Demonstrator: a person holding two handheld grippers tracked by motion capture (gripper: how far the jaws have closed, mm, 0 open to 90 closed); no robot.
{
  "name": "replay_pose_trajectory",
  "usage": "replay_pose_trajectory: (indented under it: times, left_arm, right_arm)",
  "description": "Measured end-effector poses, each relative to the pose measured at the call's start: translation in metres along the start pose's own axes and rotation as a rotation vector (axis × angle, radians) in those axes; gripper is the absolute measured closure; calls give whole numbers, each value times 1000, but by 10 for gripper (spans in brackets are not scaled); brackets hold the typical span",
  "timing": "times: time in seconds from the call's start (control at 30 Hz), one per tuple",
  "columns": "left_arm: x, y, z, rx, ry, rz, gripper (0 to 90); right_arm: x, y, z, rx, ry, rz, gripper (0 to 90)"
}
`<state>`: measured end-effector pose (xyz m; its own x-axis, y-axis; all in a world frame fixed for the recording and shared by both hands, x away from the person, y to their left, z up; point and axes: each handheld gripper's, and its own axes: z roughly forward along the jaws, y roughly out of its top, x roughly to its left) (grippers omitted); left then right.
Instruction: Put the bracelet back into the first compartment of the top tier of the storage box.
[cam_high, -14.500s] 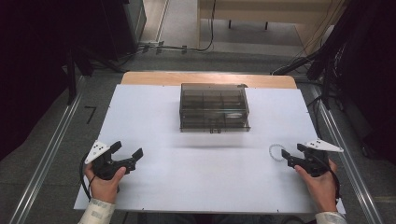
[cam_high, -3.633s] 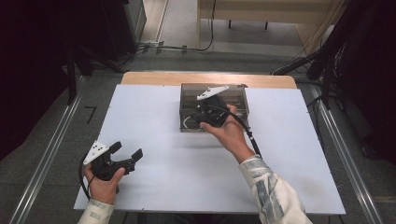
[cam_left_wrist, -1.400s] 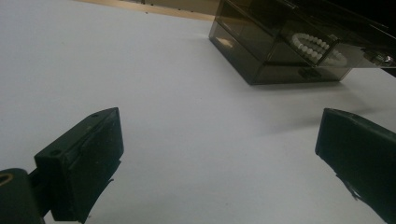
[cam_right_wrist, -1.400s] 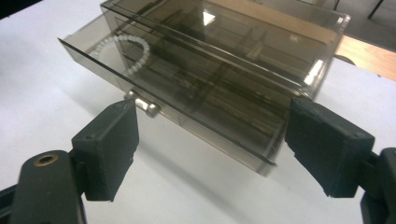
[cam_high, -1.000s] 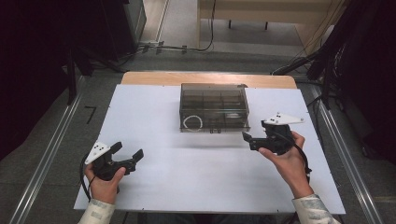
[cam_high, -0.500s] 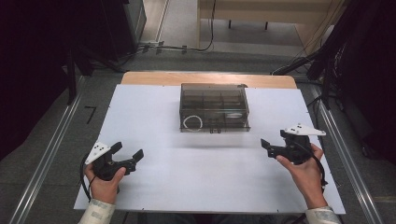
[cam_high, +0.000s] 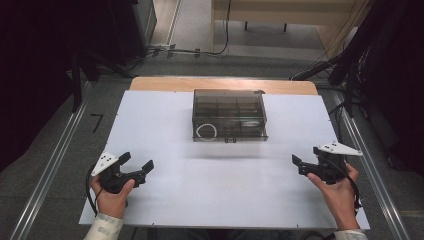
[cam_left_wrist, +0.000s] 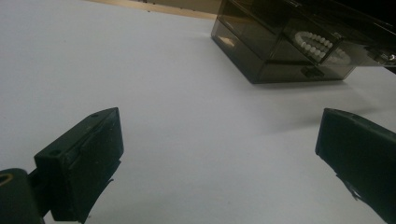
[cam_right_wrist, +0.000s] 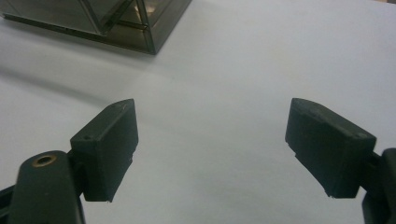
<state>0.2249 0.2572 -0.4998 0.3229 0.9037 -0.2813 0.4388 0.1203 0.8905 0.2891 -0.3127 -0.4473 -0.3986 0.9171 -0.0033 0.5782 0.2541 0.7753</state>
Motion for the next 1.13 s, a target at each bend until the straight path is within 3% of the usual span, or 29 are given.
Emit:
replay_pose_trajectory:
  times: [1.13]
  left_arm:
    - [0, 0, 0, 0, 2, -1, 15]
  right_arm:
    - [-31, -26, -19, -1, -82, 77, 155]
